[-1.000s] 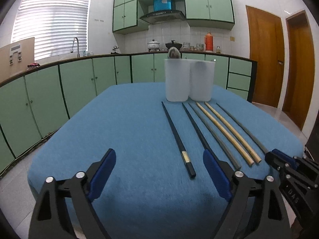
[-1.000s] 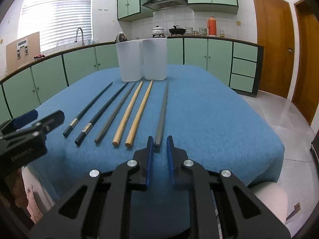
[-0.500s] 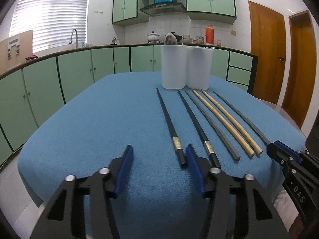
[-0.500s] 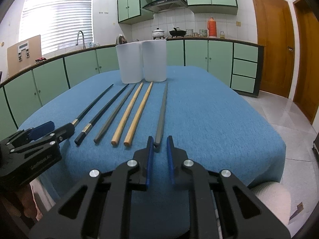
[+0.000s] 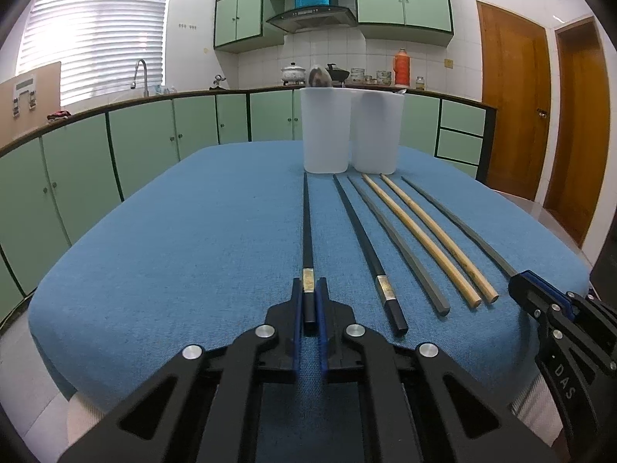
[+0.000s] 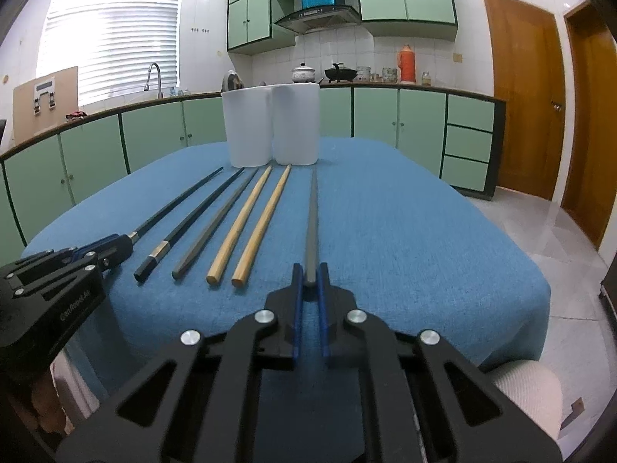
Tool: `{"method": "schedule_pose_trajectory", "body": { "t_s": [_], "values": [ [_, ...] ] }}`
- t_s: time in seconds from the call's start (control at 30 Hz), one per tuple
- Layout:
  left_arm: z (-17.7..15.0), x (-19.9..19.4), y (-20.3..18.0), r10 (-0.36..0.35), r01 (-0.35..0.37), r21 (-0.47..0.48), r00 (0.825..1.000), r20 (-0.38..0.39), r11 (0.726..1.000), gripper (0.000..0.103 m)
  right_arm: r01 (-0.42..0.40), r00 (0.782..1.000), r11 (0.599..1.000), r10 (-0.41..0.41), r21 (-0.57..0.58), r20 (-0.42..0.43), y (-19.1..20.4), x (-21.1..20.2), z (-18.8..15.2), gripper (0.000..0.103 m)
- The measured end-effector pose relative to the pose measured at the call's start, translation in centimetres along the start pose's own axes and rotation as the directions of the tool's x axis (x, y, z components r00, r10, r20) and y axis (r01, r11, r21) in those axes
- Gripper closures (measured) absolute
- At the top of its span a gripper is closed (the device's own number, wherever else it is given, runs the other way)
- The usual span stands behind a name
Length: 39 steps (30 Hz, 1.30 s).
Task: Organize utensils
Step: 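Grasp a black chopstick with the left tool while the right tool grasps the metal chopstick, then lift both chopsticks and lower them into the white holder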
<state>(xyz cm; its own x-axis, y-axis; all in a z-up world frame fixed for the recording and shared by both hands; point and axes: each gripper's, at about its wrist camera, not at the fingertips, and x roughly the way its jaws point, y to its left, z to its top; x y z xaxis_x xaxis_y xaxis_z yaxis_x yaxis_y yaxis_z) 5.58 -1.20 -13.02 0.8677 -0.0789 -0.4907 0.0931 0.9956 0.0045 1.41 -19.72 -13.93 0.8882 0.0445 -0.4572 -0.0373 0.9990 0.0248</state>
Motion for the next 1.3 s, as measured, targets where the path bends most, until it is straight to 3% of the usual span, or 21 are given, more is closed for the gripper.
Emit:
{"method": "schedule_pose_trajectory", "body": {
  "t_s": [0.17, 0.37, 0.5, 0.7, 1.0, 1.3],
  "values": [
    [0.8, -1.2, 0.3, 0.005, -0.006, 0.012, 0.999, 0.035, 1.0, 0.096, -0.001, 1.0, 1.0, 0.001, -0.003, 0.016, -0.8, -1.0, 1.2, 0.097],
    [3.3, -4.2, 1.0, 0.018, -0.021, 0.022, 0.992, 0.128, 1.0, 0.096, 0.008, 0.995, 1.0, -0.006, -0.022, 0.095, -1.9, -3.3, 4.6, 0.098],
    [6.0, -6.2, 1.5, 0.021, -0.027, 0.028, 0.979, 0.202, 0.999, 0.096, 0.004, 0.99, 1.0, 0.0, -0.029, 0.142, -2.9, -4.4, 7.3, 0.098],
    [10.6, -8.0, 2.2, -0.038, 0.028, 0.042, 0.963, 0.267, 0.999, 0.096, -0.058, 0.985, 0.998, 0.058, -0.01, 0.163, -4.5, -4.9, 12.4, 0.098],
    [16.0, -7.3, 3.5, -0.131, 0.126, 0.037, 0.958, 0.254, 0.991, 0.096, -0.176, 0.979, 0.984, 0.177, -0.026, 0.105, -4.9, -3.9, 19.3, 0.098],
    [18.9, -6.7, 4.3, -0.165, 0.162, 0.032, 0.951, 0.263, 0.986, 0.096, -0.215, 0.972, 0.974, 0.221, -0.075, 0.079, -4.7, -3.4, 23.4, 0.098]
  ]
}}
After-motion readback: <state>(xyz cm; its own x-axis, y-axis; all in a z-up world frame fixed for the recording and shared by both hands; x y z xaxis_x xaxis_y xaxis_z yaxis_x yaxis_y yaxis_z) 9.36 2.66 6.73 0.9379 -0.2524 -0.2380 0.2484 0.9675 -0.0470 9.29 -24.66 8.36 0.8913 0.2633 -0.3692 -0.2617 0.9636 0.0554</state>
